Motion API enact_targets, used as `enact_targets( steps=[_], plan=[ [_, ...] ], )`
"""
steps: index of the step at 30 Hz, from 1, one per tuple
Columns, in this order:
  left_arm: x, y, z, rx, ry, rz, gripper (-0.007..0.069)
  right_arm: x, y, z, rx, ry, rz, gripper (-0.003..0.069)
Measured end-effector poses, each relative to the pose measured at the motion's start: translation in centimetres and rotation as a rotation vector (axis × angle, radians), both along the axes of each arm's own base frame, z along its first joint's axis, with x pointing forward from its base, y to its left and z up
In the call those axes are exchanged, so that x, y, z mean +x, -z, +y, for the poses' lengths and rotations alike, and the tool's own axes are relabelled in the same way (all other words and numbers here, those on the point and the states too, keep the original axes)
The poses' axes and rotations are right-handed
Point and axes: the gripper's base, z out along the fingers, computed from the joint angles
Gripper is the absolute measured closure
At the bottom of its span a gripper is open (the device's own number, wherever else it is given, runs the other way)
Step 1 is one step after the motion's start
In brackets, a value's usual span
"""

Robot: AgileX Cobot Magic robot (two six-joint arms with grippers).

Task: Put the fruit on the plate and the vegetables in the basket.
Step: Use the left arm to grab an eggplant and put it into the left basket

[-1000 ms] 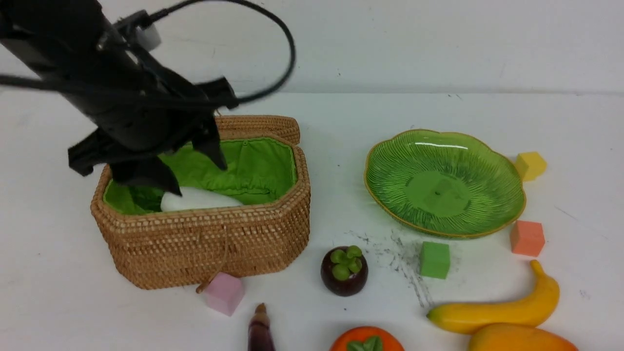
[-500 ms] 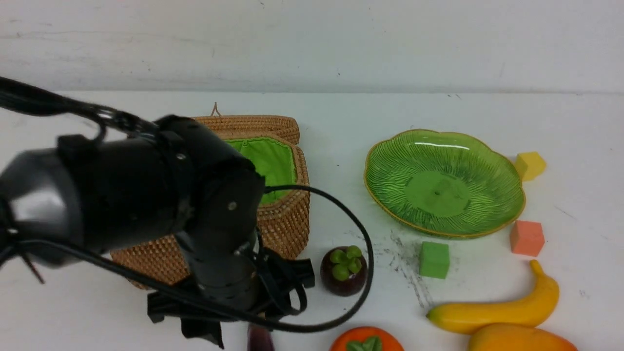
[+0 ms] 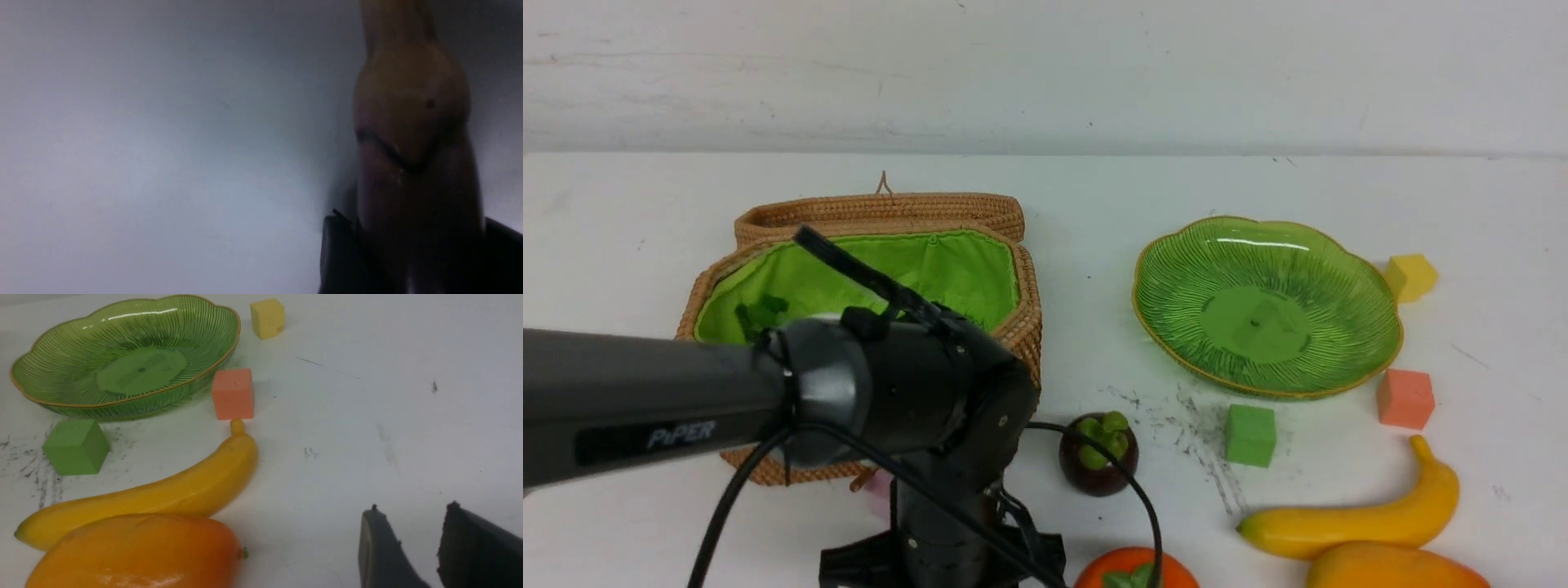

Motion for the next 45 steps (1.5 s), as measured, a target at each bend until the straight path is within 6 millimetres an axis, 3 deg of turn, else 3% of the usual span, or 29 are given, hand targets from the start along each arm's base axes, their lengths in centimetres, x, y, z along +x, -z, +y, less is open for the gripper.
enact_targets(
  steps=[4,7,9,15,17,20,25,30,34,38,45],
  plan=[
    [-0.4,-1.6,0.2,-0.021,0.029,-0.015,0.0264,0.0,0.0,0.0,0.0,0.0,0.0,0.0416],
    [-0.8,-5.4,0.7,-0.062,0.035,-0.07,0.0264,0.0,0.0,0.0,0.0,0.0,0.0,0.0416],
    [-0.8,-9.4,1.0,-0.113,0.044,-0.167,0.0264,0.0,0.0,0.0,0.0,0.0,0.0,0.0416],
    [0.2,-20.5,3.5,-0.111,0.042,-0.634,0.0264,0.0,0.0,0.0,0.0,0.0,0.0,0.0416],
    [0.9,-23.1,4.5,-0.059,-0.017,-0.796,0.0264,0.0,0.0,0.0,0.0,0.0,0.0,0.0416],
    [1.8,-24.7,5.2,-0.024,-0.143,-0.936,0.0264,0.0,0.0,0.0,0.0,0.0,0.0,0.0416],
    [3.9,-23.6,5.3,-0.044,-0.296,-0.979,0.0264,0.0,0.0,0.0,0.0,0.0,0.0,0.0416],
    [8.6,-19.7,7.6,-0.152,-0.453,-0.809,0.0264,0.0,0.0,0.0,0.0,0.0,0.0,0.0416],
    [10.8,-17.4,9.8,-0.267,-0.563,-0.666,0.0264,0.0,0.0,0.0,0.0,0.0,0.0,0.0416],
    [12.1,-15.6,10.9,-0.324,-0.663,-0.566,0.0264,0.0,0.0,0.0,0.0,0.0,0.0,0.0416],
    [12.5,-14.2,10.6,-0.319,-0.642,-0.511,0.0264,0.0,0.0,0.0,0.0,0.0,0.0,0.0416]
  ],
)
